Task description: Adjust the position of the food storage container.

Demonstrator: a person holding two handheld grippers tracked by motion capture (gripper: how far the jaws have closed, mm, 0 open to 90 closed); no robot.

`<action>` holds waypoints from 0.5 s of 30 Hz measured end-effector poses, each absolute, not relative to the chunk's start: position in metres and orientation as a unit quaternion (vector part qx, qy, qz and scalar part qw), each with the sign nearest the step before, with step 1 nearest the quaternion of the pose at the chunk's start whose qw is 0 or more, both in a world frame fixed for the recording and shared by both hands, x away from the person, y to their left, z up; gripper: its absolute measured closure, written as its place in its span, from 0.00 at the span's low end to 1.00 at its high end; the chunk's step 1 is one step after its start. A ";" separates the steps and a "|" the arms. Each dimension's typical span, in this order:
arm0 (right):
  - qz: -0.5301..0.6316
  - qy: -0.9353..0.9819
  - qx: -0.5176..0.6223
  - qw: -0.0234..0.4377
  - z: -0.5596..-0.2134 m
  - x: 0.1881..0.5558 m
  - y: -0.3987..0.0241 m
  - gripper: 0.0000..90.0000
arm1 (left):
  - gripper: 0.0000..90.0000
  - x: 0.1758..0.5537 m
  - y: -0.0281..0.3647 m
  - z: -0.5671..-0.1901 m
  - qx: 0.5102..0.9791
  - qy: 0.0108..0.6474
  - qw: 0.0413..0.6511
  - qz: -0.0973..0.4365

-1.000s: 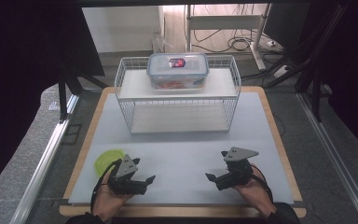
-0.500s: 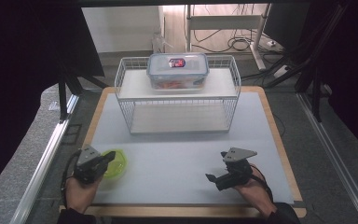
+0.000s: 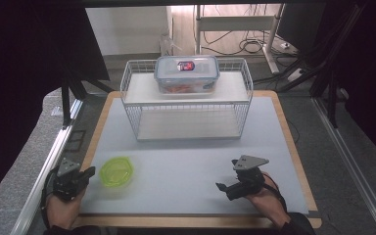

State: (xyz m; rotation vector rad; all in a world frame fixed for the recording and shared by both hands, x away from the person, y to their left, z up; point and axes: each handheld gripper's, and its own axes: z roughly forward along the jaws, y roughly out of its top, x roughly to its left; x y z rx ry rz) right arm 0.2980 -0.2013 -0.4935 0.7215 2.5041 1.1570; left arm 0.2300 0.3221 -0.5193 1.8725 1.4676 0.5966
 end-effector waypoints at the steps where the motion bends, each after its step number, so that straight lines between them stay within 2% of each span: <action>1: 0.401 0.870 0.250 0.144 -0.494 0.298 -0.201 0.02 | 1.00 0.229 0.321 -0.522 0.722 0.562 0.338 0.220; 9: 0.392 0.874 0.246 0.150 -0.494 0.297 -0.199 0.02 | 1.00 0.233 0.316 -0.532 0.741 0.552 0.344 0.165; 15: 0.390 0.875 0.246 0.149 -0.495 0.297 -0.198 0.02 | 1.00 0.238 0.310 -0.534 0.750 0.545 0.344 0.146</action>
